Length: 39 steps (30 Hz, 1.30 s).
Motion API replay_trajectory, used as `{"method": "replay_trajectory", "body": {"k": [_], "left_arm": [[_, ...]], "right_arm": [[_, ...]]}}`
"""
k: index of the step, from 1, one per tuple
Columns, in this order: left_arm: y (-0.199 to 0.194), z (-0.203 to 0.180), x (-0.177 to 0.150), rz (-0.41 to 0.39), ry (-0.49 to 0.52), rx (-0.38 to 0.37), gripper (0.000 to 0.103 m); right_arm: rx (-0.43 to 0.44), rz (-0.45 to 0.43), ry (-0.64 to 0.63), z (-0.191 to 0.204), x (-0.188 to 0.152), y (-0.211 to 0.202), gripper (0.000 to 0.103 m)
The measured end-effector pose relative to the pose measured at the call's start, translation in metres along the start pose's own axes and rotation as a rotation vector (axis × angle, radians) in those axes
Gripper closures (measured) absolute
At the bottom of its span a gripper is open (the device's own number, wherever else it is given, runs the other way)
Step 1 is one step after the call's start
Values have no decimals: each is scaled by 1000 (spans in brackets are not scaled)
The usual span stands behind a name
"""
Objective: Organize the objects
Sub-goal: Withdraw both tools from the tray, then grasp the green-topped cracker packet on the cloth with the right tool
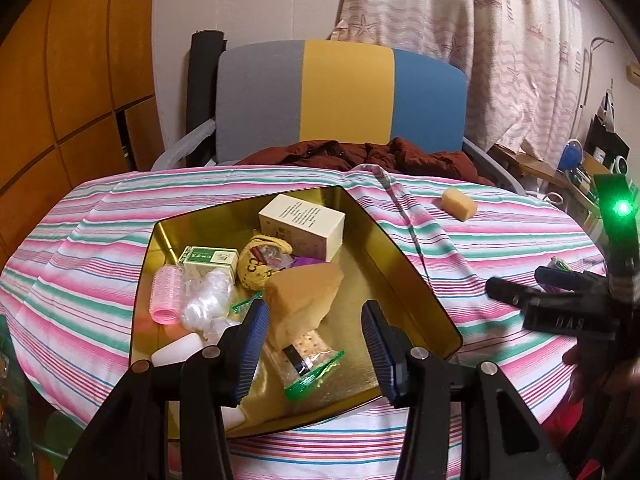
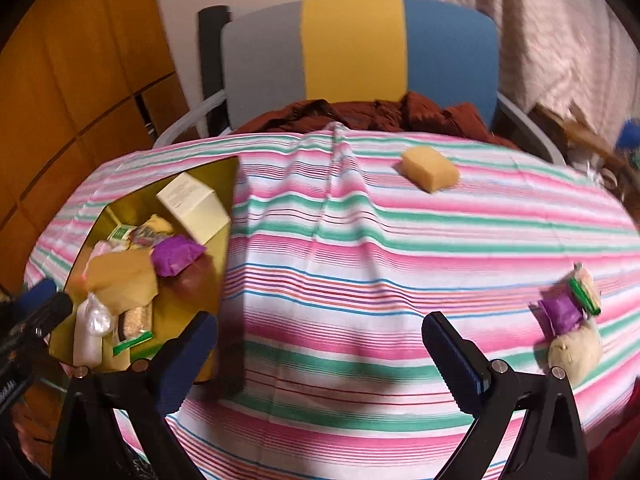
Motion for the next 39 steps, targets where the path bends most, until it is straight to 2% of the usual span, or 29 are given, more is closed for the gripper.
{"method": "replay_trajectory", "body": {"k": [10,16,21,25,30,31,33,34,35,36,37,39], "left_arm": [[3,-11,0,4,28,-46,54],[5,-14,3,1,31,-64,54],[11,-18,1,14,32,-79,54],[16,-20,-1,27,35,-85,54],[20,-22,-1,39,46,-89,54],[21,-23,-1,40,49,-89,54],[23,-26,0,47,59,-90,54],[24,-27,0,50,63,-91,54],[25,-30,1,52,69,-92,54],[26,-32,2,56,76,-95,54],[27,-35,4,57,82,-98,54],[30,-44,8,58,102,-110,54]], "right_arm": [[-105,-15,267,-110,35,-20,0],[-206,-34,521,-208,54,-37,0],[-271,19,725,-282,53,-27,0],[-254,81,833,-311,48,-5,0],[-251,136,829,-322,51,31,0],[-249,138,820,-323,53,37,3],[-254,146,787,-322,54,48,20],[-273,156,753,-321,54,54,35],[-299,165,725,-320,54,58,44],[-316,159,695,-319,57,59,47],[-318,148,664,-316,62,59,56],[-280,127,603,-306,72,61,56]]}}
Point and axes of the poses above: each gripper's, at about its wrist camera, not at the fingertips, and y roughly the way its jaws point, z to its left, x to its top, the point moved 5 cm from there along y, roughly the way its jaws point, and after that the axes turned 6 degrees about y, right-handed, at the moved point
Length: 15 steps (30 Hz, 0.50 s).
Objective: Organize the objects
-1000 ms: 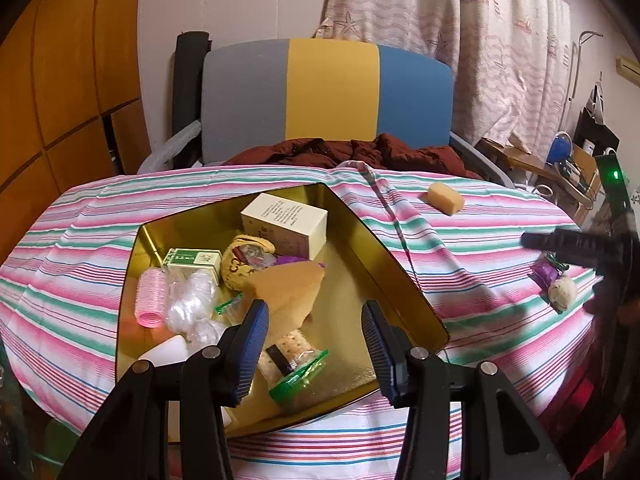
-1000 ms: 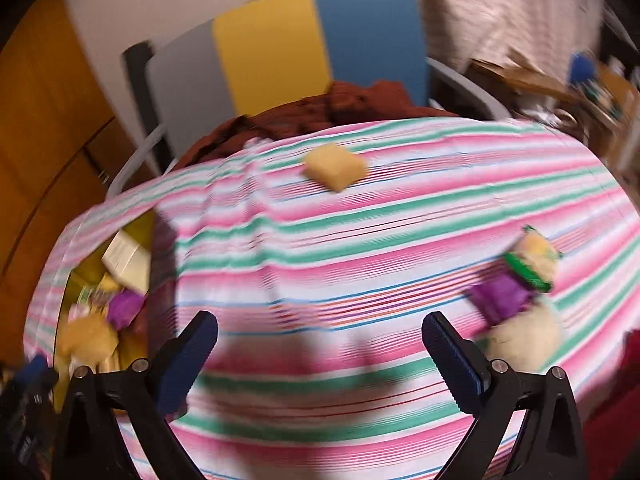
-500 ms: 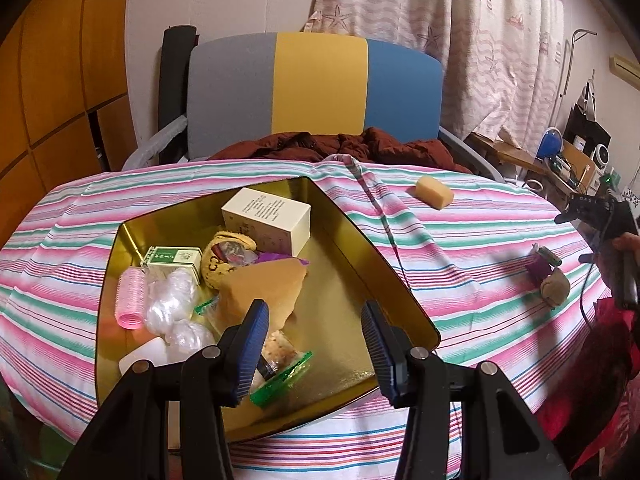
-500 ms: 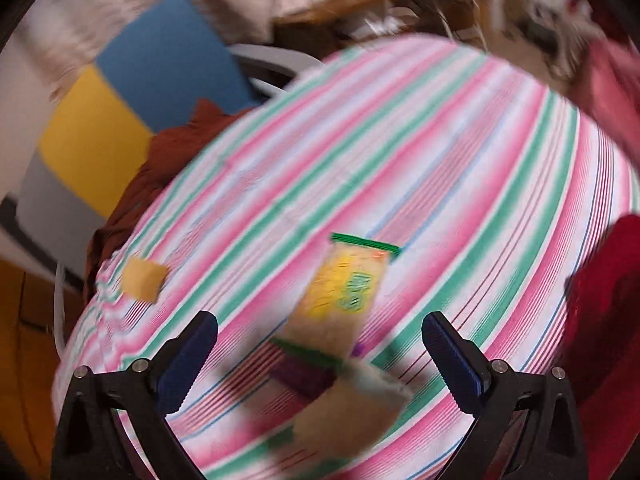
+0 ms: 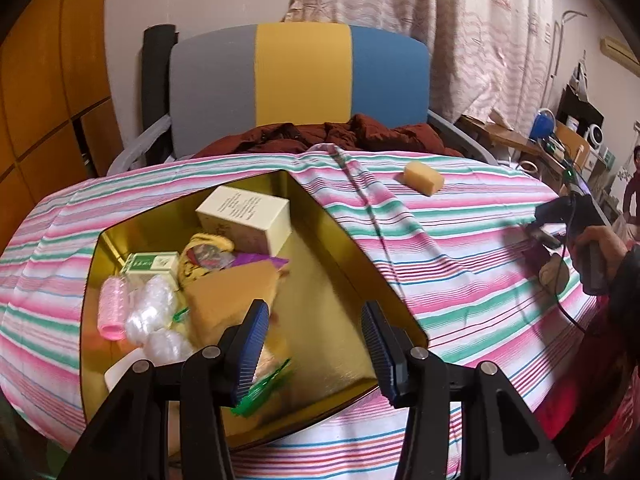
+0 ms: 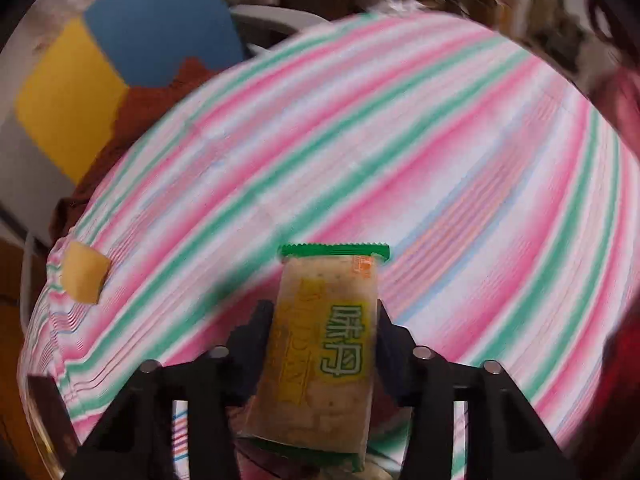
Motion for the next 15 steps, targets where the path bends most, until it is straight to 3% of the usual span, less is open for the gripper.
{"method": "replay_trajectory", "body": {"k": [6,8,13,15], "left_arm": [[10,-32,23,-10,63,-54,54],[13,-42,32,-14,76,-74,54],[30,-75,61,-6,99,-146,54],[39,-92,73,3,100,-187,54]], "right_arm": [[91,-9,-216,52,-11,-4,56],[151,29,-283,70,-21,-3,56],[125,113,-377,79,-49,8,54],[138,128,-354,77,-48,11,44]]}}
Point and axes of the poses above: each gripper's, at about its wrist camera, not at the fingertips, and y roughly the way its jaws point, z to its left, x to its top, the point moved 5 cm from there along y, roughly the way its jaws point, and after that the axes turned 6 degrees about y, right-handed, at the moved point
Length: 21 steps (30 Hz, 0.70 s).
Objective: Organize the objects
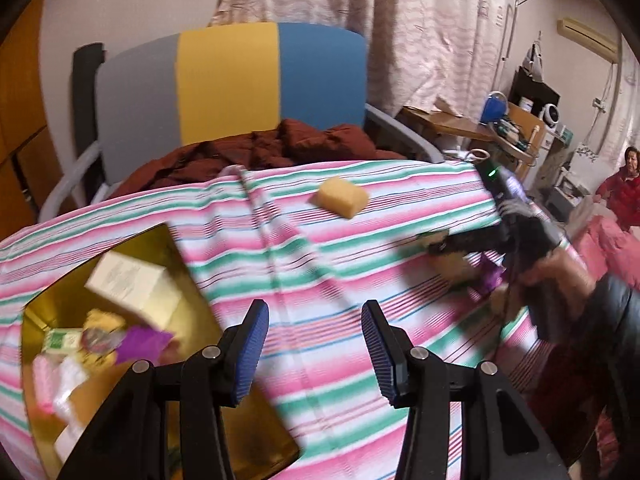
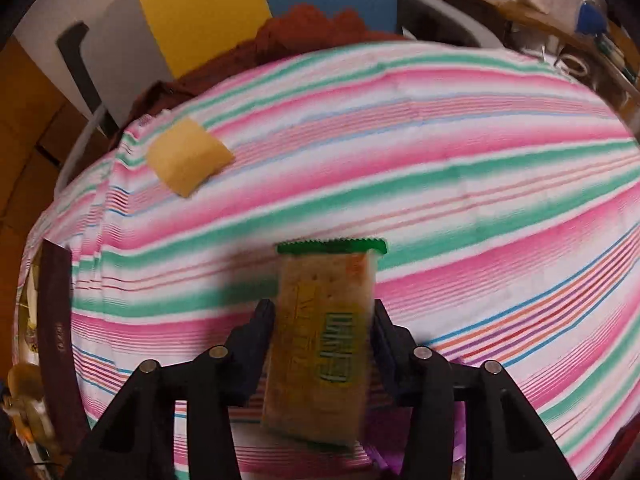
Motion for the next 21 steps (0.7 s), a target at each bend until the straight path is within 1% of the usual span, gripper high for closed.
{"method": "replay_trajectory", "body": {"k": [2,3,5,8,10,12,13,16,21], "left_arm": [[10,-9,7,16,-7,-36,54],[19,-15,13,32,-12,-47,54],[32,-25,20,49,-11,-63,54],[47,-32,30,57,-21,-63,54],[63,-35,36,91,-61,-94,54],[78,-33,40,132,-114,-127,54],[85,-32,42,146,-132,-132,54],[105,-31,55,158,-158,-107,54],[138,-26,78,183,-194,-88,54]], "right_arm": [[22,-10,34,-2,1,-3,20],[30,-10,51,-1,1,-3,17],[44,-13,100,-5,4,-5,16],[52,-31,170,-15,11,-7,16],[63,-45,197,-21,12,-12,16],[52,-56,214,-22,15,-13,16],[44,-60,217,-22,16,-14,16],[24,-66,220,-23,17,-16,16],[54,-79,196,-19,19,-23,14]]}}
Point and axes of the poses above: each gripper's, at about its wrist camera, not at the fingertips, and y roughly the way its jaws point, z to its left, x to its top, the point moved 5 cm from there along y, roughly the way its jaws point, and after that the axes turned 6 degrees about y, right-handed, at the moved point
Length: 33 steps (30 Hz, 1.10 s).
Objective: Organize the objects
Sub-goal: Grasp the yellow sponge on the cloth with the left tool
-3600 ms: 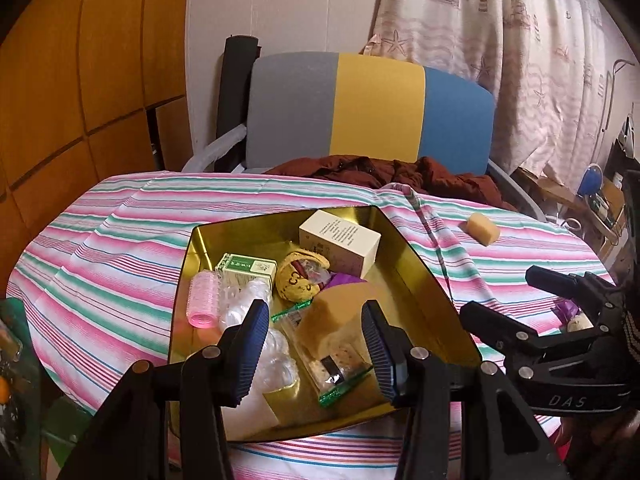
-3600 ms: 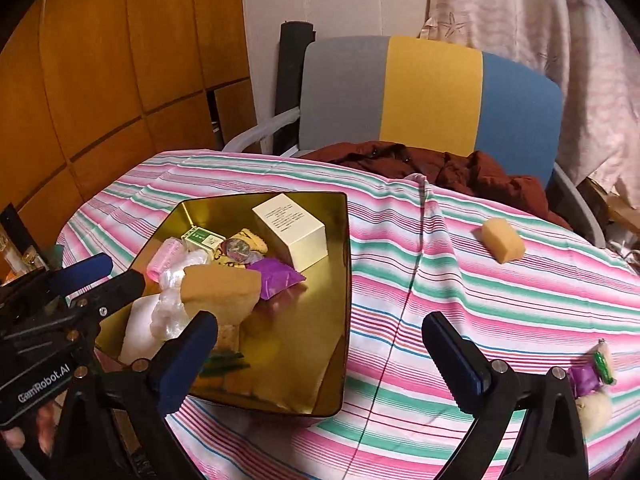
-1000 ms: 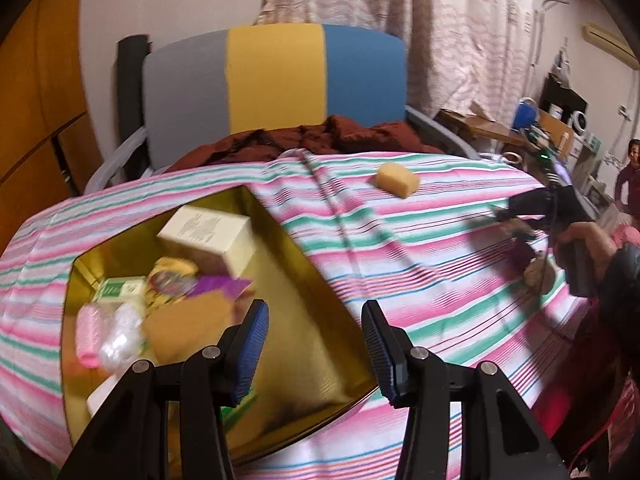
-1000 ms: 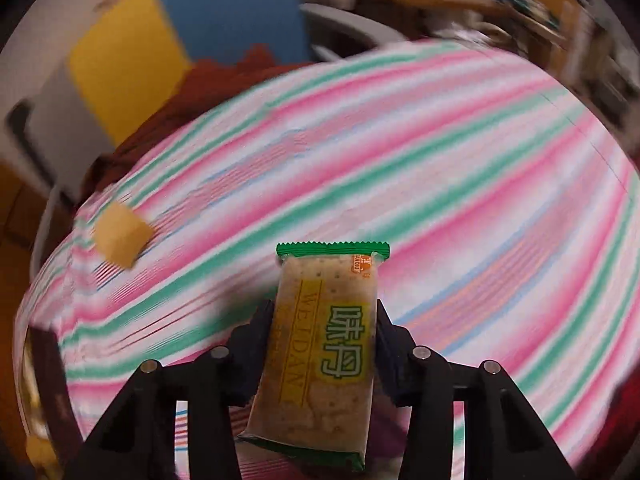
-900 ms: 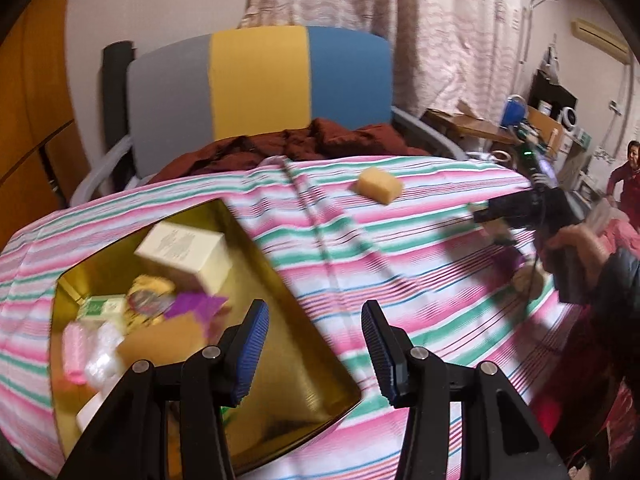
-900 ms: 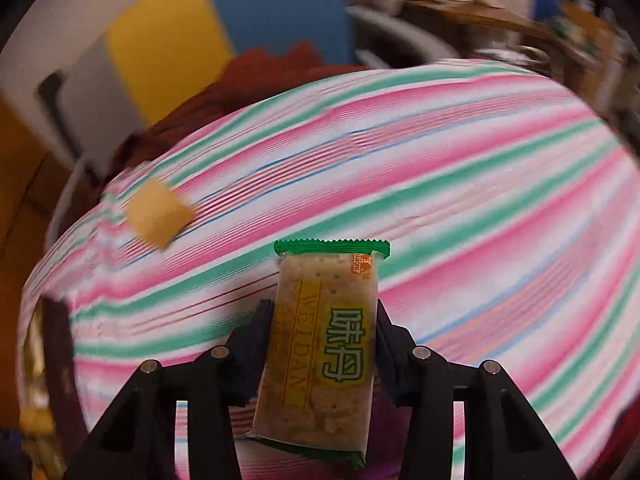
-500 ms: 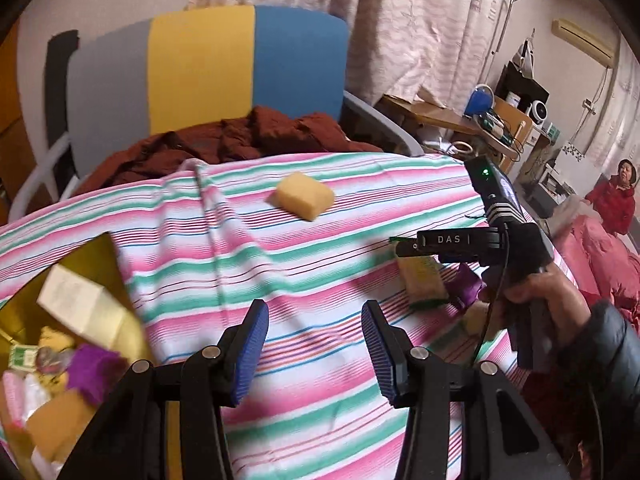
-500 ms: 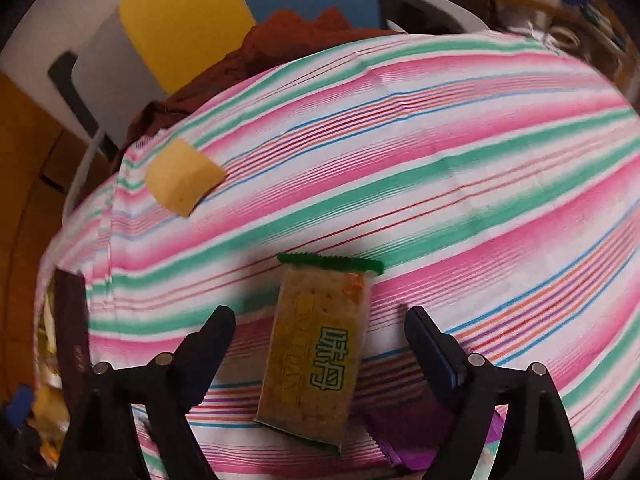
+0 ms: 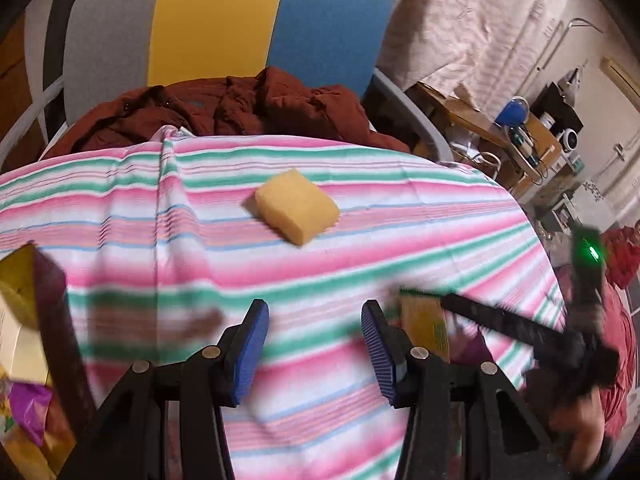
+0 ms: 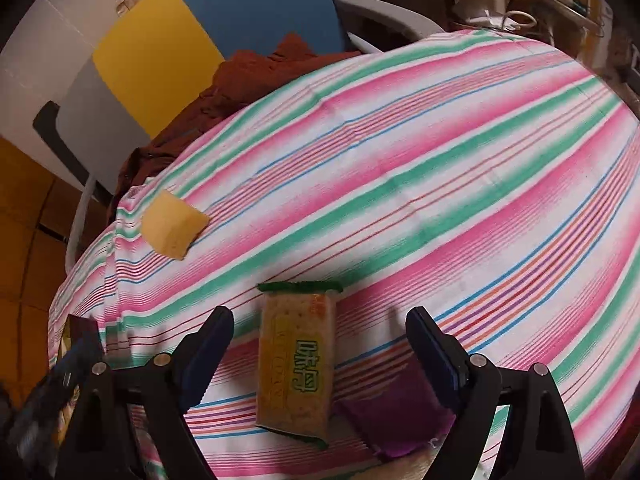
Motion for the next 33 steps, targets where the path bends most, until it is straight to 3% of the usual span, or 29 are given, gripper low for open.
{"method": "replay_trajectory", "body": {"k": [5,14,19,21,24,31,33], "left_arm": [[34,5,27,46,-72,-23,54],[83,28,74,50,-247,-15,52],[102,28,92,34,-223,66,37],[109,28,98,43,-178,137,37],[113,30,99,53,-137,165,37],[99,27,79,62,-75,116,37],[89,24,73,44,-76,69,37]], "right_arm": [[-42,6,-26,1,0,3,10],[9,9,-5,3,1,2,7],[18,7,10,-1,3,2,7],[17,12,11,-2,2,3,7],[18,12,9,-1,2,3,7],[18,16,5,0,2,4,7],[15,15,-1,1,2,4,7]]}}
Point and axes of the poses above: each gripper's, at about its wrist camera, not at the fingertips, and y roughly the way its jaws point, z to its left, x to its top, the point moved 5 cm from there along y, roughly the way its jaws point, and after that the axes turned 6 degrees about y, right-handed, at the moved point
